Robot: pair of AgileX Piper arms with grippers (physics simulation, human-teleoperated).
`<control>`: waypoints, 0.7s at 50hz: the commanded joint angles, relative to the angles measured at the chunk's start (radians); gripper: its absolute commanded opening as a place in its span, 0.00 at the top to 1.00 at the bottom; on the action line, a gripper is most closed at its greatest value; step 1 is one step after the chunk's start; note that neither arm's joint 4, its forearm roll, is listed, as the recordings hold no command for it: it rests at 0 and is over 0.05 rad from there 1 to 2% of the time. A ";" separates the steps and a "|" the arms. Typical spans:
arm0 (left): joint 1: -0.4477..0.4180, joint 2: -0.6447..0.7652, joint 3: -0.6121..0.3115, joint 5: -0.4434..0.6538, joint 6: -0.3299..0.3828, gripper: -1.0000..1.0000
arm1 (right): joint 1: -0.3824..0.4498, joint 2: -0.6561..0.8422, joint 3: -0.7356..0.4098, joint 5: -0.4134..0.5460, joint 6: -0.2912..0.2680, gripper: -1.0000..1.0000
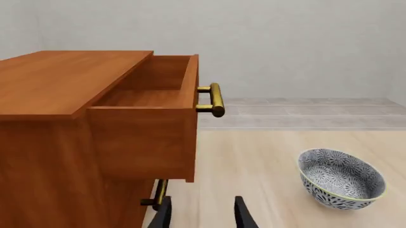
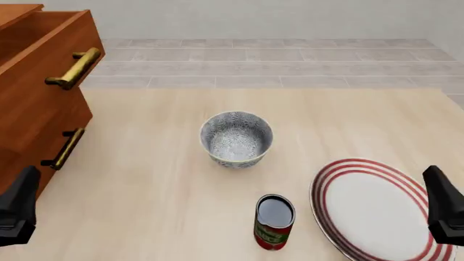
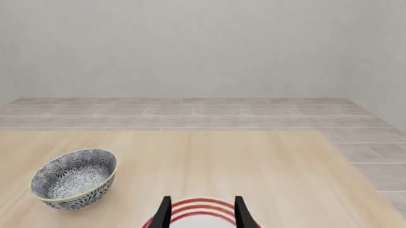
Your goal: Put the bowl on the plate.
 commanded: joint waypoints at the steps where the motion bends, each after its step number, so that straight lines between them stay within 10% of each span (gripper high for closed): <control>1: 0.000 0.006 -0.003 -0.001 0.000 0.00 | -0.004 0.020 -0.003 -0.017 -0.001 0.00; 21: 0.000 0.006 -0.003 -0.001 0.000 0.00 | 0.005 0.029 -0.004 -0.004 0.000 0.00; 35: 0.000 0.006 -0.003 -0.001 0.000 0.00 | 0.024 0.282 -0.127 -0.163 -0.022 0.00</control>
